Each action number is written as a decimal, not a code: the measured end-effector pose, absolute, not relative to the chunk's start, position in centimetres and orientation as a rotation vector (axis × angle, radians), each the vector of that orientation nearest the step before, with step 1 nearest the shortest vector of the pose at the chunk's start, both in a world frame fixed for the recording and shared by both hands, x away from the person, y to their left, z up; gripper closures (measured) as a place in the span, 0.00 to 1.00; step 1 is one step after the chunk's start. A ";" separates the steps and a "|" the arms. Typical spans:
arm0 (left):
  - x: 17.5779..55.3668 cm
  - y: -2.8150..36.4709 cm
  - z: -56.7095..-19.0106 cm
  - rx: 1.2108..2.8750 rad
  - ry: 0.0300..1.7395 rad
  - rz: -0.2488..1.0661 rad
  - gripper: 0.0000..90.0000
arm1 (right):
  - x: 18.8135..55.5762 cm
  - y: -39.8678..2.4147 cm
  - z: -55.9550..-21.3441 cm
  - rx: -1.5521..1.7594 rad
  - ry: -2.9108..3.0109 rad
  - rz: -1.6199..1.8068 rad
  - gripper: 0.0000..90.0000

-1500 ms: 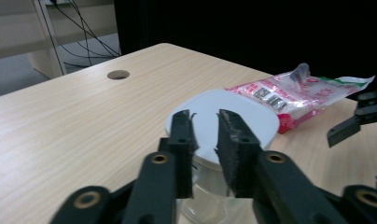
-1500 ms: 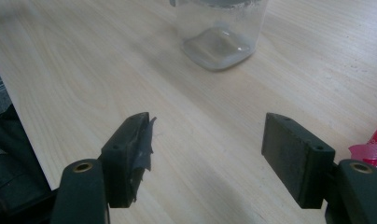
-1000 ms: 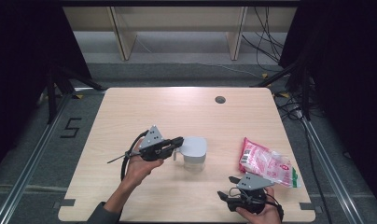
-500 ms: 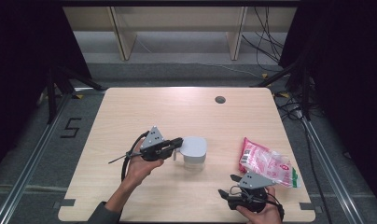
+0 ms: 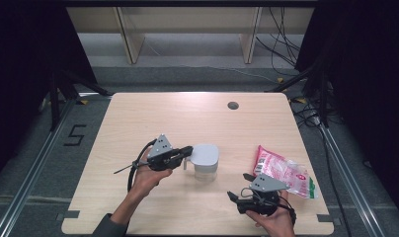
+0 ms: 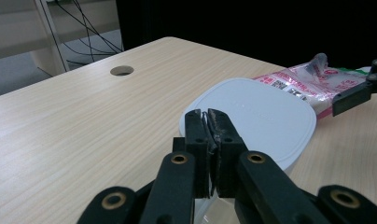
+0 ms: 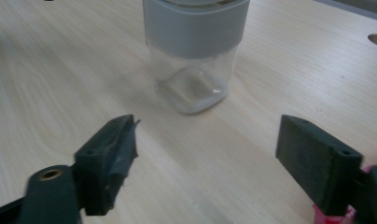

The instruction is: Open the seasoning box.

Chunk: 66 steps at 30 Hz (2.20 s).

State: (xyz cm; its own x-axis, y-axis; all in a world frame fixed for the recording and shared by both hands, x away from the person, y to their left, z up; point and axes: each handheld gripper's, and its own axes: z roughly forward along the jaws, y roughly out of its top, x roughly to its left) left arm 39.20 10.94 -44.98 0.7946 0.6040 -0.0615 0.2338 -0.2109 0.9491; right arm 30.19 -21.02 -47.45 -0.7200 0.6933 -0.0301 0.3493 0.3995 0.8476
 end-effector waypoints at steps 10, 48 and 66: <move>39.3 11.1 -45.0 1.792 0.638 0.385 0.96 | 32.4 -20.5 -46.8 0.865 2.248 1.253 0.66; 38.9 11.0 -45.0 1.785 0.664 0.389 0.98 | 35.8 -17.5 -44.8 0.767 2.243 1.278 1.00; 39.0 11.4 -45.1 1.790 0.659 0.395 0.96 | 36.1 -16.6 -44.4 0.726 2.236 1.279 1.00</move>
State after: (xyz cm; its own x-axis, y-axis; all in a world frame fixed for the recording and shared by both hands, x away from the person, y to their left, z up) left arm 38.99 11.37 -45.11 0.7872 0.6138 -0.0596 0.2367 -0.2115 0.9483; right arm 36.05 -16.56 -44.37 -0.7546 0.6434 -0.1292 0.2147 0.4281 0.8779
